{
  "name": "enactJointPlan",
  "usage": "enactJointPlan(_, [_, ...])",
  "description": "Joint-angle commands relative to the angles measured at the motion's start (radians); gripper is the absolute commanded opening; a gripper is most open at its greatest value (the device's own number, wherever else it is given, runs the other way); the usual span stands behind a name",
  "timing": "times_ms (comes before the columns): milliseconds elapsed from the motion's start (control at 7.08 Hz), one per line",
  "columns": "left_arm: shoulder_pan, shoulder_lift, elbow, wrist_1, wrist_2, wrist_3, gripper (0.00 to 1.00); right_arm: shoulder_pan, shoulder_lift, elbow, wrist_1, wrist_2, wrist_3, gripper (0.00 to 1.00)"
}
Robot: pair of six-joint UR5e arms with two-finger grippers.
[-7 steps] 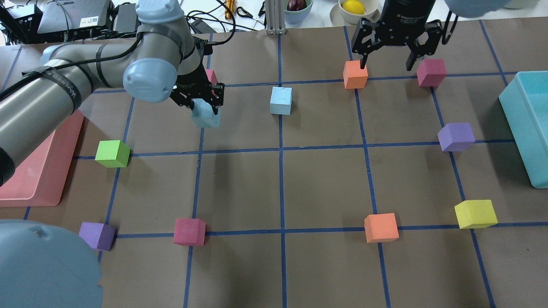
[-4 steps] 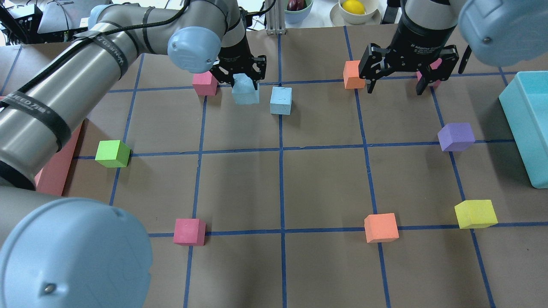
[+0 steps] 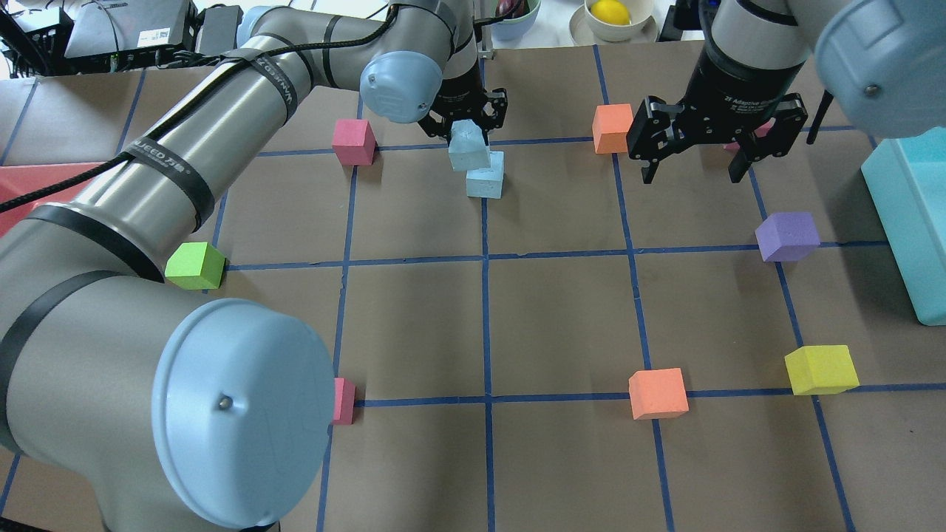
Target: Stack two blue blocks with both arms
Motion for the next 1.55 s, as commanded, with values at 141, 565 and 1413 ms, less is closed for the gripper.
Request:
enactJointPlan(141, [-0.013,-0.020,0.010,0.007,-0.002,-0.010,0.00,-0.002,-0.025,0.002,0.007,-0.004,-0.017,1.00])
enactJointPlan(565, [-0.013,-0.023,0.010,0.007,-0.001,-0.010,0.00,-0.004,-0.040,0.002,0.047,-0.003,-0.019,1.00])
enactJointPlan(1413, [-0.016,-0.025,0.010,0.007,-0.002,-0.025,0.00,-0.028,-0.057,0.012,0.050,-0.004,-0.002,1.00])
